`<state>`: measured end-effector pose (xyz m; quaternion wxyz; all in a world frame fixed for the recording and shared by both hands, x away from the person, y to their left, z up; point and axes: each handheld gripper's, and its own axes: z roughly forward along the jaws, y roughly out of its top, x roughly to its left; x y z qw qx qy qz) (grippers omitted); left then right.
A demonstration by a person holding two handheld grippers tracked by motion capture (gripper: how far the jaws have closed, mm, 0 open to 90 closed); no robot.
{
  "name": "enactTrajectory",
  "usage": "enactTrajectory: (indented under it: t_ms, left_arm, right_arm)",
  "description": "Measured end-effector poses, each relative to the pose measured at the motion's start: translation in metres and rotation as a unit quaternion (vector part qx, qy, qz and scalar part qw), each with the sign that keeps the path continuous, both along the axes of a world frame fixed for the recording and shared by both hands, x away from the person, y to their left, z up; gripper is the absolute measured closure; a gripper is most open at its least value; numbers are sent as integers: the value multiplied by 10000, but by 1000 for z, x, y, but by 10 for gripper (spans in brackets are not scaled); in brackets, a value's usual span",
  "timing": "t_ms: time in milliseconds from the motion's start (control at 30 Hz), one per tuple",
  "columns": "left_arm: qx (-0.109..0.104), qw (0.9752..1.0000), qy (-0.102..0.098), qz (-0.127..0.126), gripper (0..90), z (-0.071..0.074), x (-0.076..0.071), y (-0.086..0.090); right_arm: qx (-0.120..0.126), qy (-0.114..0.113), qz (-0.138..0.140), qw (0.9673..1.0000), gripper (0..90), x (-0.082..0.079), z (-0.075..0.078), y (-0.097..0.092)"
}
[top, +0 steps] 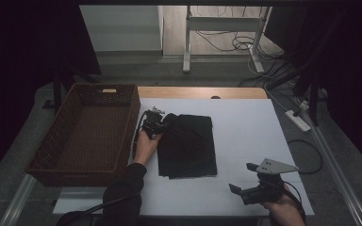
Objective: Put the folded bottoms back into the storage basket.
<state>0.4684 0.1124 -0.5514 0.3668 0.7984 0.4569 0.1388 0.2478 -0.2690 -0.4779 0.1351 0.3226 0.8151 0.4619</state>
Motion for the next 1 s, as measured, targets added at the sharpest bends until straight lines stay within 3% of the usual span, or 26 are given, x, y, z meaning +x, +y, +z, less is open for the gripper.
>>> enactTrajectory:
  t_ms: [200, 433, 1000]
  left_arm:
    - [8, 10000, -3, -5, 807, 0, 0, 0]
    - [-43, 10000, 22, 3, 807, 0, 0, 1]
    - [-111, 9999, 58, -3, 807, -1, 1, 2]
  right_arm:
    - [-69, 171, 161, 9997, 9, 10, -3, 10]
    - [-325, 347, 293, 9984, 8, 25, -10, 20]
    - [-460, 565, 608, 9955, 0, 51, -19, 43]
